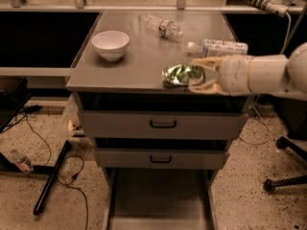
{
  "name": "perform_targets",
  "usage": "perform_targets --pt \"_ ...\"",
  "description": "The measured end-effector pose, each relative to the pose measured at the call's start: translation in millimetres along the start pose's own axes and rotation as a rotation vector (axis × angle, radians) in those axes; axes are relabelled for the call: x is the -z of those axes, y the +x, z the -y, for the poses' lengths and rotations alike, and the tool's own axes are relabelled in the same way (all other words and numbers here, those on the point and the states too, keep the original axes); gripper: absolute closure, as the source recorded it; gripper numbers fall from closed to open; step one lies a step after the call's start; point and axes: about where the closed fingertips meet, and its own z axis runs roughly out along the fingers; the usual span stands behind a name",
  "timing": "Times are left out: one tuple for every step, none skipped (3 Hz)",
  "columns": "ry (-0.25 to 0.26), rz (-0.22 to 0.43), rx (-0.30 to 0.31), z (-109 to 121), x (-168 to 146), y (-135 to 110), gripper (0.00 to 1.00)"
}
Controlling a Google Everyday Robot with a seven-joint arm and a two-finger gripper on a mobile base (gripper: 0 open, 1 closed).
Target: Pick green can from bottom drawer and place on counter
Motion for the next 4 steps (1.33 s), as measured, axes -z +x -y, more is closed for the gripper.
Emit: perform_targets --pt "0.015 0.023 -0.004 36.4 -20.9 3.2 1.0" --pt "0.041 0.034 -0.029 63.1 -28.3 9.2 1.0" --pt "0.046 0.049 -0.068 72.4 -42.4 17.3 1.0" --pt "0.034 0.074 -0.145 61.9 -63.2 26.9 1.0"
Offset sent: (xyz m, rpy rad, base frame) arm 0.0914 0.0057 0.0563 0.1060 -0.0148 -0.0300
